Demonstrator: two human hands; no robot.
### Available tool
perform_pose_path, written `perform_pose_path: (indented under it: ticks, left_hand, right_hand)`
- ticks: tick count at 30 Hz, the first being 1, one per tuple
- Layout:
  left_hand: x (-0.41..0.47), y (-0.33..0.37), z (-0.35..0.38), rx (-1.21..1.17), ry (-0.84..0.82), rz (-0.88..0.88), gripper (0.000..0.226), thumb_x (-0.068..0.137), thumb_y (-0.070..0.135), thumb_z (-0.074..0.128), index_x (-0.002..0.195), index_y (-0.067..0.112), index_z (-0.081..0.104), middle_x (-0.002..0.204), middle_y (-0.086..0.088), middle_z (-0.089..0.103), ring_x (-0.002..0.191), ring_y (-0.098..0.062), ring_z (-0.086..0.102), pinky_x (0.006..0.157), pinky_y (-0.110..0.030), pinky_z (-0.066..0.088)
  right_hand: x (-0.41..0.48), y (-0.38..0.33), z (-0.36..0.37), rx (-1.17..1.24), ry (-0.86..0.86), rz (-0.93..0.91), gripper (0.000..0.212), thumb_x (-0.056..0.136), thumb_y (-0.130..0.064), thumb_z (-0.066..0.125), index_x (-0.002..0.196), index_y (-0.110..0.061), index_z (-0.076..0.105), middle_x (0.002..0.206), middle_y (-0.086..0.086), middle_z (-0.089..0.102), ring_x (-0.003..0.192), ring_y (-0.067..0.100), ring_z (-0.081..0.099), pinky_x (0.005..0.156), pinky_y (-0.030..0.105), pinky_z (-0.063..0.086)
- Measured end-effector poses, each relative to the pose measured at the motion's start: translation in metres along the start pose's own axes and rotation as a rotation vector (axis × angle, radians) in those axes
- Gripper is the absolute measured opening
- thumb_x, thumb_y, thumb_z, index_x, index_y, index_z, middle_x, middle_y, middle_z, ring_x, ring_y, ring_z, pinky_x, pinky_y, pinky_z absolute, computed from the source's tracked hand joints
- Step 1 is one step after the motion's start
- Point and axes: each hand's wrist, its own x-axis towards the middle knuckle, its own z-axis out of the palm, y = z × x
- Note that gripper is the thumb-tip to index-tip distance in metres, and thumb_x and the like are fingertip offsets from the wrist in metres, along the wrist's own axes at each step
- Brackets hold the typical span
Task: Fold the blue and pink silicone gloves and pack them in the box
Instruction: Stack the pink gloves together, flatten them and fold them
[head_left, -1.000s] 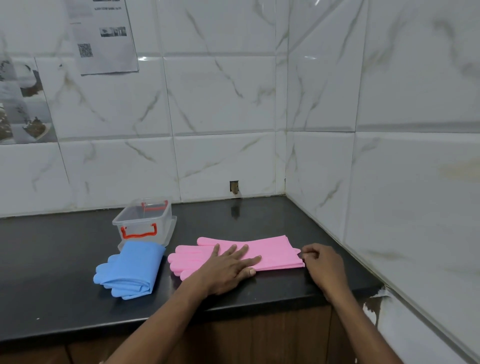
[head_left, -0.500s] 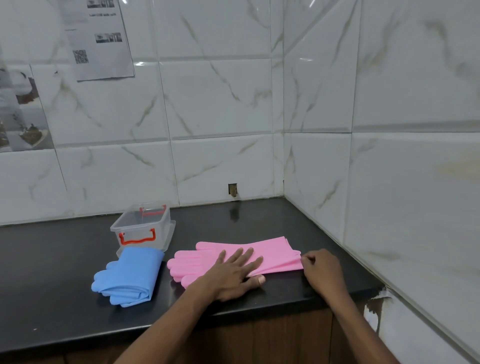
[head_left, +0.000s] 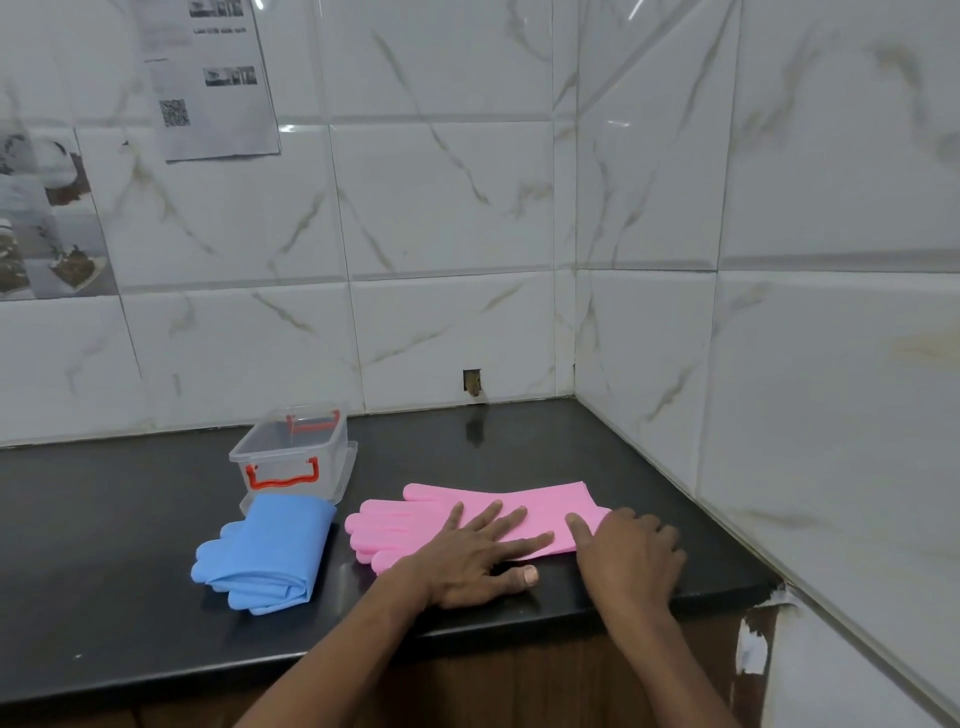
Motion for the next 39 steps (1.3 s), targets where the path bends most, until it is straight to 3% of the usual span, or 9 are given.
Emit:
perform_pose_path:
  ticks: [10, 14, 19, 23, 26, 28, 31, 34, 39]
  left_hand:
    - [-0.002, 0.003, -0.003, -0.030, -0.023, 0.000, 0.065, 0.083, 0.082, 0.008, 0.144, 0.061, 0.002, 0.164, 0.008, -0.001, 0.150, -0.022, -0.009, 0.115, -0.063, -0.010]
    - [0.004, 0.008, -0.021, -0.183, -0.032, -0.088, 0.072, 0.084, 0.079, 0.001, 0.144, 0.052, 0.030, 0.161, 0.008, 0.021, 0.150, -0.020, 0.011, 0.117, -0.062, 0.003]
    - [0.015, 0.004, -0.044, -0.613, -0.024, -0.259, 0.099, 0.071, 0.089, -0.007, 0.119, 0.042, 0.066, 0.154, 0.006, 0.039, 0.143, -0.021, 0.030, 0.118, -0.054, 0.011]
    - [0.023, -0.016, -0.046, -1.066, 0.041, -0.311, 0.110, 0.074, 0.088, -0.004, 0.107, 0.021, 0.076, 0.119, 0.005, 0.071, 0.117, -0.013, 0.056, 0.109, -0.041, 0.026]
    - [0.032, -0.031, -0.046, -1.345, 0.071, -0.391, 0.119, 0.067, 0.095, 0.007, 0.113, 0.006, 0.072, 0.116, -0.012, 0.071, 0.108, -0.024, 0.063, 0.100, -0.039, 0.038]
    - [0.035, -0.035, -0.045, -1.444, 0.144, -0.477, 0.113, 0.063, 0.095, 0.040, 0.127, 0.004, 0.061, 0.129, -0.018, 0.063, 0.120, -0.032, 0.059, 0.109, -0.043, 0.039]
    - [0.036, -0.030, -0.046, -1.364, 0.259, -0.590, 0.086, 0.056, 0.079, 0.070, 0.109, 0.011, 0.069, 0.110, -0.009, 0.072, 0.103, -0.026, 0.067, 0.097, -0.042, 0.051]
    - [0.042, -0.025, -0.040, -1.185, 0.418, -0.647, 0.049, 0.074, 0.051, 0.074, 0.087, 0.005, 0.068, 0.089, -0.010, 0.071, 0.082, -0.024, 0.068, 0.071, -0.035, 0.054]
    - [0.047, -0.020, -0.038, -0.941, 0.481, -0.663, 0.012, 0.085, 0.007, 0.054, 0.082, -0.001, 0.062, 0.085, -0.019, 0.065, 0.078, -0.027, 0.058, 0.067, -0.033, 0.048]
  right_hand:
    - [0.005, -0.017, -0.007, 0.122, -0.168, 0.119, 0.064, 0.081, -0.051, 0.066, 0.126, -0.009, 0.048, 0.129, 0.018, 0.050, 0.118, 0.032, 0.051, 0.096, 0.040, 0.042]
    - [0.004, -0.018, -0.009, 0.363, -0.140, 0.065, 0.048, 0.082, -0.029, 0.067, 0.119, -0.010, 0.042, 0.115, 0.014, 0.065, 0.105, 0.032, 0.062, 0.086, 0.038, 0.047]
    - [-0.013, -0.032, 0.002, 0.461, 0.021, 0.054, 0.069, 0.083, -0.014, 0.067, 0.137, -0.014, 0.025, 0.111, 0.015, 0.068, 0.096, 0.035, 0.067, 0.080, 0.038, 0.050]
    - [-0.021, -0.043, 0.013, 0.562, 0.179, -0.270, 0.073, 0.091, -0.010, 0.047, 0.150, -0.027, 0.006, 0.116, 0.012, 0.066, 0.094, 0.030, 0.066, 0.069, 0.031, 0.043]
    - [-0.028, -0.045, 0.027, 0.398, 0.164, -0.667, 0.097, 0.082, -0.005, 0.062, 0.151, -0.034, -0.001, 0.099, 0.005, 0.067, 0.078, 0.018, 0.065, 0.068, 0.030, 0.054]
    - [-0.026, -0.044, 0.031, 0.319, 0.140, -0.732, 0.098, 0.080, -0.002, 0.062, 0.152, -0.034, 0.004, 0.101, 0.002, 0.067, 0.079, 0.014, 0.063, 0.071, 0.028, 0.055]
    - [-0.024, -0.045, 0.028, 0.302, 0.036, -0.781, 0.080, 0.089, -0.005, 0.050, 0.153, -0.033, 0.009, 0.114, -0.001, 0.063, 0.093, 0.012, 0.059, 0.082, 0.022, 0.048]
    - [-0.023, -0.045, 0.025, 0.341, 0.020, -0.812, 0.066, 0.087, -0.005, 0.052, 0.147, -0.026, 0.034, 0.115, -0.002, 0.064, 0.096, 0.014, 0.060, 0.084, 0.022, 0.046]
    - [-0.019, -0.040, 0.023, 0.441, -0.072, -0.786, 0.040, 0.086, -0.009, 0.057, 0.121, -0.028, 0.061, 0.110, -0.009, 0.059, 0.098, 0.009, 0.055, 0.083, 0.020, 0.045]
